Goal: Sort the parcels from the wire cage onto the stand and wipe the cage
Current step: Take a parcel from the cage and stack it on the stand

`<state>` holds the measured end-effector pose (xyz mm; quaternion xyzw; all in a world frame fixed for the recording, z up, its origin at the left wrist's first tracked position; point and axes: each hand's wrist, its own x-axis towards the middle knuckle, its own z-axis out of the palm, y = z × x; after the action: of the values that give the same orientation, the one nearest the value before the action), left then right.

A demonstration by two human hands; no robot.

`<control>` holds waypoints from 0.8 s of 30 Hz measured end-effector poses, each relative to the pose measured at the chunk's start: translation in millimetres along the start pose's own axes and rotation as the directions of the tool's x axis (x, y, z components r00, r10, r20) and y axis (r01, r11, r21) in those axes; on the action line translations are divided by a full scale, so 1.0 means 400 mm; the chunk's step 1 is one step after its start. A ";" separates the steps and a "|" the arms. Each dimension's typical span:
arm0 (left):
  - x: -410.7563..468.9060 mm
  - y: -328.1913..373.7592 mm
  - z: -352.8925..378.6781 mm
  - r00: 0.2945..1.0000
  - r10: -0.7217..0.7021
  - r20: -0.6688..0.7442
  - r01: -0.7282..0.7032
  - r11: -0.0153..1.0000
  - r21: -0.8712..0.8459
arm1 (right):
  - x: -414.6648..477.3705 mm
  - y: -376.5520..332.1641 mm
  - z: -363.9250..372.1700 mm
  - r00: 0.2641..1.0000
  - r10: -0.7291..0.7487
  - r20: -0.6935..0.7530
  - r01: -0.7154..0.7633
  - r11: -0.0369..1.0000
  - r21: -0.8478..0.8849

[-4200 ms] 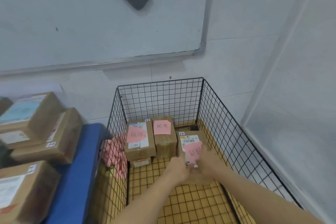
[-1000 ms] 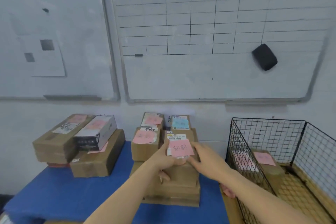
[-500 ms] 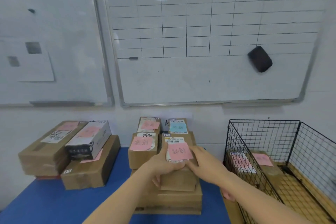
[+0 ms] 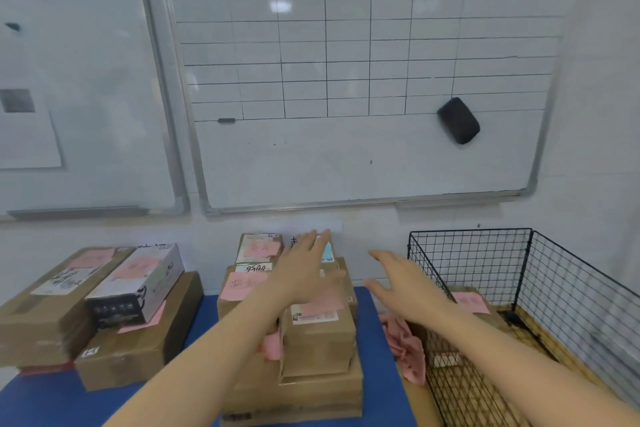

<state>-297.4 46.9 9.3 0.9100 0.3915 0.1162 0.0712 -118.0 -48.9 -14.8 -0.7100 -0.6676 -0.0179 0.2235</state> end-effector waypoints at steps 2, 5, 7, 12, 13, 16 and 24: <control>0.028 0.040 0.018 0.999 0.031 0.040 -0.032 0.999 0.028 | -0.017 0.038 -0.028 0.999 0.024 -0.025 -0.025 0.999 -0.026; 0.067 0.114 0.047 0.991 0.046 0.125 -0.054 0.997 0.062 | -0.054 0.115 -0.076 0.997 0.059 -0.047 -0.063 0.994 -0.093; 0.093 0.172 0.062 0.987 0.064 0.146 -0.080 0.992 0.102 | -0.077 0.172 -0.109 0.994 0.095 -0.053 -0.100 0.988 -0.116; 0.173 0.337 0.096 0.974 0.130 0.187 -0.143 0.988 0.058 | -0.125 0.337 -0.189 0.983 0.170 -0.064 -0.179 0.969 -0.168; 0.191 0.372 0.110 0.972 0.141 0.187 -0.152 0.987 0.045 | -0.134 0.375 -0.203 0.981 0.183 -0.058 -0.191 0.966 -0.175; 0.253 0.483 0.166 0.969 0.172 0.178 -0.178 0.984 0.016 | -0.154 0.499 -0.234 0.977 0.211 -0.019 -0.211 0.959 -0.188; 0.417 0.750 0.419 0.958 0.093 0.273 -0.095 0.995 -0.003 | -0.164 0.854 -0.183 0.966 0.218 0.140 -0.196 0.968 -0.158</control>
<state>67.4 -43.1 -60.1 0.9352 0.3349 -0.0088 0.1143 221.2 -138.5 -70.4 -0.7894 -0.6020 0.0138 0.1197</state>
